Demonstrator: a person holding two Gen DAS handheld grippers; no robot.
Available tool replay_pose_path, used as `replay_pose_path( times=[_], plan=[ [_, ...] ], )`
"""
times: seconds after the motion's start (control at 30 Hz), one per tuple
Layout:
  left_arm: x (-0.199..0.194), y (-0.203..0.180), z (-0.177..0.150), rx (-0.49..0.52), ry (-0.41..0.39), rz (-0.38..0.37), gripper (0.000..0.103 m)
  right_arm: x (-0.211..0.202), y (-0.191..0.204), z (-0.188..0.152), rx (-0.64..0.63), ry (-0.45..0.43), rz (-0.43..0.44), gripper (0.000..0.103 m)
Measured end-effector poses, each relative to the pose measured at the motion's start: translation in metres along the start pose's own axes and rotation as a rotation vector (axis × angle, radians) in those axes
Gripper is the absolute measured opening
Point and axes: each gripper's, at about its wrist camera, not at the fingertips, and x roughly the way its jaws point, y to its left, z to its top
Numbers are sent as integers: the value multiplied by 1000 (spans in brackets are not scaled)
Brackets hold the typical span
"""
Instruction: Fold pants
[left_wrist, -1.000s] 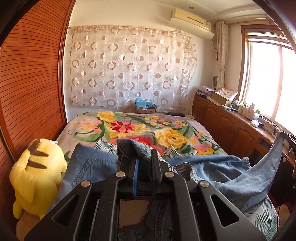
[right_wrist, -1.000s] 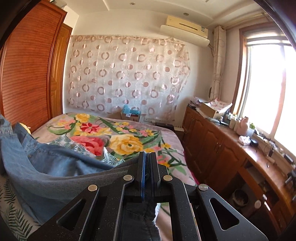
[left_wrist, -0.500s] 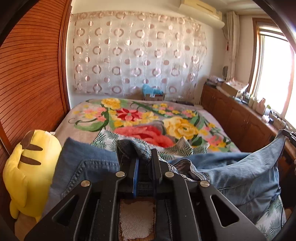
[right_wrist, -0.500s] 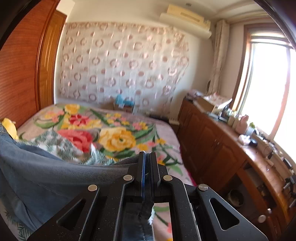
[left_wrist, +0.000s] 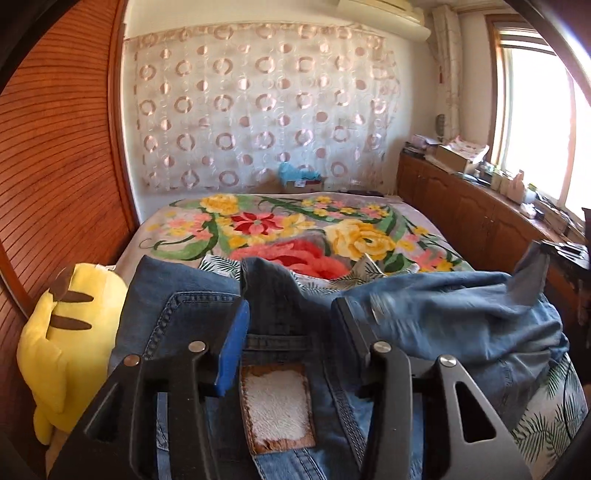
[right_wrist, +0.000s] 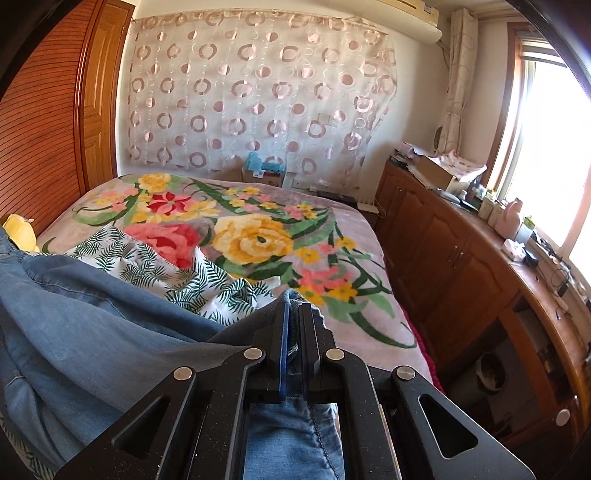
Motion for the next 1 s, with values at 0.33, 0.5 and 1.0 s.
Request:
replay_pose_path(
  times=[0.33, 0.5, 1.0],
  plan=[
    [-3, -22, -24, -28, 43, -104, 83, 1, -17, 7, 30, 6, 14, 9],
    [12, -43, -43, 11, 90, -156, 83, -5, -23, 4, 54, 24, 34, 61],
    [31, -61, -62, 69, 177, -160, 83, 51, -52, -8, 98, 228, 51, 61]
  ],
)
